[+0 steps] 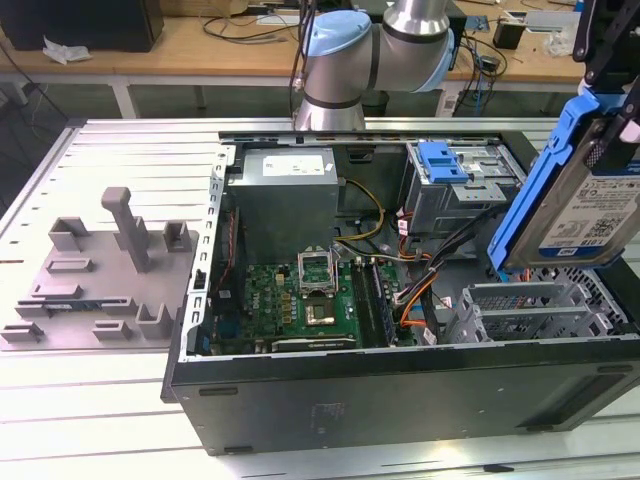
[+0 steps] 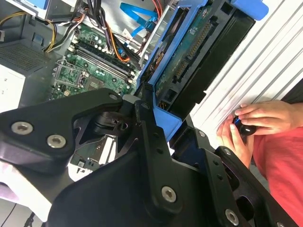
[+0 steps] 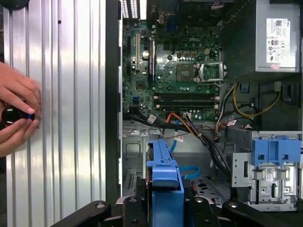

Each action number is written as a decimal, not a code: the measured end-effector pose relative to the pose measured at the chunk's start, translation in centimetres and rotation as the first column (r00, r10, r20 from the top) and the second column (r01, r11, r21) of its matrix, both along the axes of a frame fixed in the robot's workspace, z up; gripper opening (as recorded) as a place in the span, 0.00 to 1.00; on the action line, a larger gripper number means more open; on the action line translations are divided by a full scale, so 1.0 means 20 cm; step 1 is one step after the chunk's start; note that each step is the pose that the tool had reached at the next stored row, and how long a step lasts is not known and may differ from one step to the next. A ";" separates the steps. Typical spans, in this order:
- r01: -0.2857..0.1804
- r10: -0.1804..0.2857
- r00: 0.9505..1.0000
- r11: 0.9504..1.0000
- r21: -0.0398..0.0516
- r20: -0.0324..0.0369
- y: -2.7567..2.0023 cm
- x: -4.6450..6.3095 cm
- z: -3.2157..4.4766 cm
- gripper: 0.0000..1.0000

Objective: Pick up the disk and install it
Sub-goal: 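Insert the disk into the insertion slot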

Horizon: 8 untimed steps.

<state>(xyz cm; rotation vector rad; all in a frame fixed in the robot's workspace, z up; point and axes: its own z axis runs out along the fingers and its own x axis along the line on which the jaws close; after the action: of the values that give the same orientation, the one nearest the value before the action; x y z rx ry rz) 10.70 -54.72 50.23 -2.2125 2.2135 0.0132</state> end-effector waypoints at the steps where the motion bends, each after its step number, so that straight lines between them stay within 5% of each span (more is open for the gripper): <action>1: 0.000 0.000 1.000 1.000 0.000 0.000 0.003 0.00 -0.002 0.37; 8: 0.000 0.000 1.000 1.000 0.000 0.000 0.018 0.00 -0.021 0.37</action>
<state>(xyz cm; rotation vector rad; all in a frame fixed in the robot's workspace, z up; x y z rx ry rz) 10.67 -54.36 49.80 -2.2120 2.2140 0.0131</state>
